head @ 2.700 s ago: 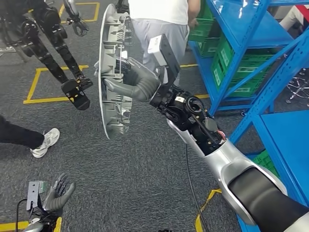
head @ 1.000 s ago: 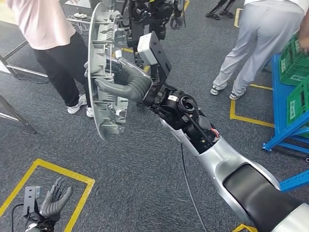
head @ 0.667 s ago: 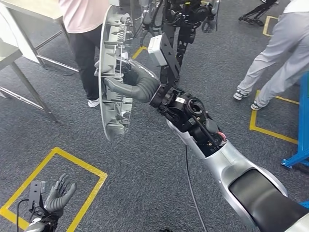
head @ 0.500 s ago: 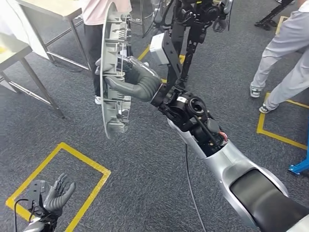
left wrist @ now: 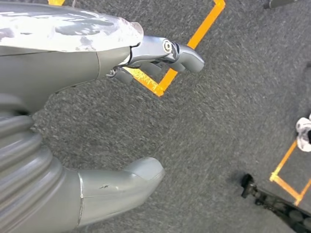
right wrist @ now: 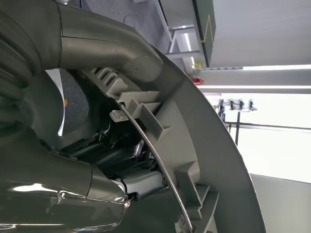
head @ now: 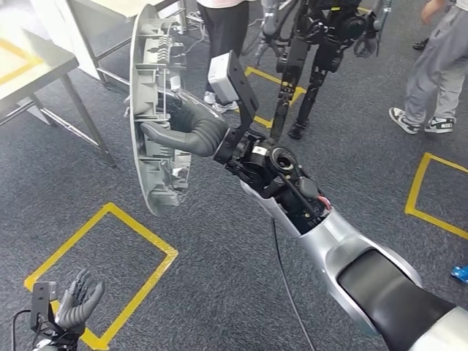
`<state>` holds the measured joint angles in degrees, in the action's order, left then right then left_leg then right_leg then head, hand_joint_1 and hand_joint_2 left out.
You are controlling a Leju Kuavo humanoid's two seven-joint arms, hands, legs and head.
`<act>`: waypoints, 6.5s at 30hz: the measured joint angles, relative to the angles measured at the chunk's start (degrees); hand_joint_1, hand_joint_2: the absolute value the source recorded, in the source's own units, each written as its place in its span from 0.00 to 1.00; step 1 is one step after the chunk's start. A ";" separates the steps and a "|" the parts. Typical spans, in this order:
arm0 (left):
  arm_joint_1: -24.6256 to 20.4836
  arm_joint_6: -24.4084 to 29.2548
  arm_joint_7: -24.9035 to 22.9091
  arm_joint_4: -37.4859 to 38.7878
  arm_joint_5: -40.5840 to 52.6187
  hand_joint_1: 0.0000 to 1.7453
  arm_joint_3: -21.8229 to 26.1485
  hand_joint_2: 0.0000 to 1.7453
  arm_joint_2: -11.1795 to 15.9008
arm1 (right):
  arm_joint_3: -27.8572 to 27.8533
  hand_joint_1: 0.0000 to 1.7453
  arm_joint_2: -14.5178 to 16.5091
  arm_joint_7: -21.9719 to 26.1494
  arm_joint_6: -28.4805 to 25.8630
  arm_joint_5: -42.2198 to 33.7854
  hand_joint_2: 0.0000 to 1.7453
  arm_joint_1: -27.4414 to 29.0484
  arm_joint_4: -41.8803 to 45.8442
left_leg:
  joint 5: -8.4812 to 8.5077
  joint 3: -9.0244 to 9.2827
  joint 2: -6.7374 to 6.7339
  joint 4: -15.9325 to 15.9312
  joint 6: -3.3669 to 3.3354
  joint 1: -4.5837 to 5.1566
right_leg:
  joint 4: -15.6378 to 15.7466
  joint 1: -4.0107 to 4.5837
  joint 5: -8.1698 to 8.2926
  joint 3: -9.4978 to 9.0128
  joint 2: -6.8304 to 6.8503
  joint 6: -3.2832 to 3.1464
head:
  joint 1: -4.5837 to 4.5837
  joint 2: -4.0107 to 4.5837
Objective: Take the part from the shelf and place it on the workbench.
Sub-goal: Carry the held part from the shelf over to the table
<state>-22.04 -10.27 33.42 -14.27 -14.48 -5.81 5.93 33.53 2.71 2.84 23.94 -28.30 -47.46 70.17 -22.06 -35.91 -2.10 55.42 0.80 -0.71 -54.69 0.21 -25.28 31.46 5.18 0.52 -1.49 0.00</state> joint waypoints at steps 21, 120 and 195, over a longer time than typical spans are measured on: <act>-0.20 4.25 -3.37 0.00 -1.24 0.00 -0.02 1.00 0.43 | 0.23 1.00 1.13 2.33 2.90 1.79 1.00 -1.60 -2.72 | -5.40 -5.80 3.42 11.15 0.95 0.04 | 1.46 -0.55 1.33 -0.37 -4.63 -2.04 | -1.14 0.00; 1.96 1.14 -4.81 0.02 -3.62 0.00 -0.14 1.00 1.63 | -5.13 1.00 -4.07 1.31 -1.50 2.96 1.00 2.49 -1.99 | -1.11 0.81 2.27 -0.14 -0.34 -0.27 | 0.69 -0.55 0.47 0.08 -4.63 0.23 | -0.74 0.00; 1.30 0.85 -5.36 0.02 -3.88 0.00 -0.88 1.00 1.89 | -10.35 1.00 -11.28 -1.49 -1.59 1.96 1.00 8.14 6.61 | -1.28 1.94 2.86 -0.52 -1.81 0.30 | -7.87 -1.10 -0.03 5.11 -5.70 1.12 | -1.82 0.00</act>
<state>-20.75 -9.42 28.06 -14.25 -18.36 -6.69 7.82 23.18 -8.57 1.35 22.35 -26.35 -39.31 76.78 -23.34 -33.97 0.75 54.90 -1.01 -0.41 -62.56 -0.90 -25.31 36.57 -0.52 1.64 -3.32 0.00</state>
